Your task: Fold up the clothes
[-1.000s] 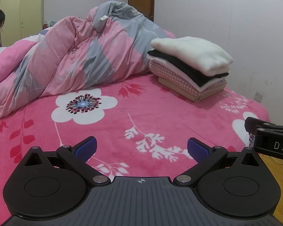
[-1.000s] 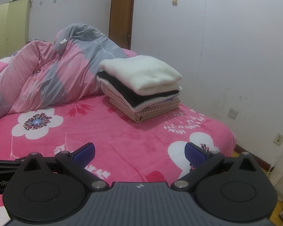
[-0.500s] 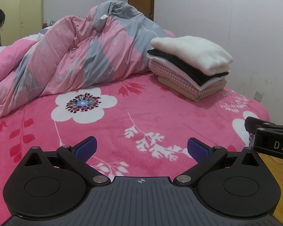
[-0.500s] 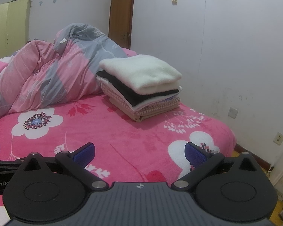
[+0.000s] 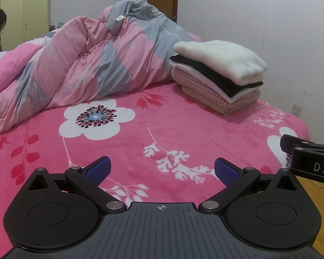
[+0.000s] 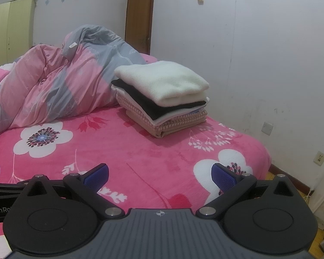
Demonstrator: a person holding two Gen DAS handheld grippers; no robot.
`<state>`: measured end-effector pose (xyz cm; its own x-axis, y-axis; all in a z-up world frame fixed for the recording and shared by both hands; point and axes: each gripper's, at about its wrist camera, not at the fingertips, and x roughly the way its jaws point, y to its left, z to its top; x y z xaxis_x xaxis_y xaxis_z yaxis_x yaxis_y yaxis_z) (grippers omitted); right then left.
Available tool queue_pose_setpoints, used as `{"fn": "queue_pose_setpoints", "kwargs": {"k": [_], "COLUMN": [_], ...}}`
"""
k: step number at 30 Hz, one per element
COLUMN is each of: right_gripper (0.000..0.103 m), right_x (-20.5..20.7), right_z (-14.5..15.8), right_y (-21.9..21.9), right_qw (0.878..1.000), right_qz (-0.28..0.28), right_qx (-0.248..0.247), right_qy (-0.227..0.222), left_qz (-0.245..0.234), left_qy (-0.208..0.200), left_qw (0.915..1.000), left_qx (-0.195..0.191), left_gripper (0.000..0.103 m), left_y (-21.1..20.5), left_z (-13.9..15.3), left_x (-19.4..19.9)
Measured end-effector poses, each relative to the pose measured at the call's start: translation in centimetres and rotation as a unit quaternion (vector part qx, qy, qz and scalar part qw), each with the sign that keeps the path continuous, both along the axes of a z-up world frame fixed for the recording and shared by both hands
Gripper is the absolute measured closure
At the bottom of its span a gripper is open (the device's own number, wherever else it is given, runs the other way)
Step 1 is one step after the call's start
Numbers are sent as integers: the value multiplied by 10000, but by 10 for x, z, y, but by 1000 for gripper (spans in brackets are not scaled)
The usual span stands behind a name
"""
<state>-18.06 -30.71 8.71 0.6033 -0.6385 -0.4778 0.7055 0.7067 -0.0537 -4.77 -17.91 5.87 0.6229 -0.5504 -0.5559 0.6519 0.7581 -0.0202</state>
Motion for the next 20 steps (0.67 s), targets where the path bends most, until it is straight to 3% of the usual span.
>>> {"fn": "queue_pose_setpoints", "kwargs": {"k": [20], "right_gripper": [0], "right_x": [1], "right_z": [-1], "right_y": [1], "right_qw": [10000], "right_qz": [-3], "right_qx": [12], "right_qy": [-2], "left_qz": [16], "left_qy": [-9], "left_qw": [10000], "left_qx": [15], "left_gripper": [0], "left_y": [0], "left_z": [0], "left_x": [0]}}
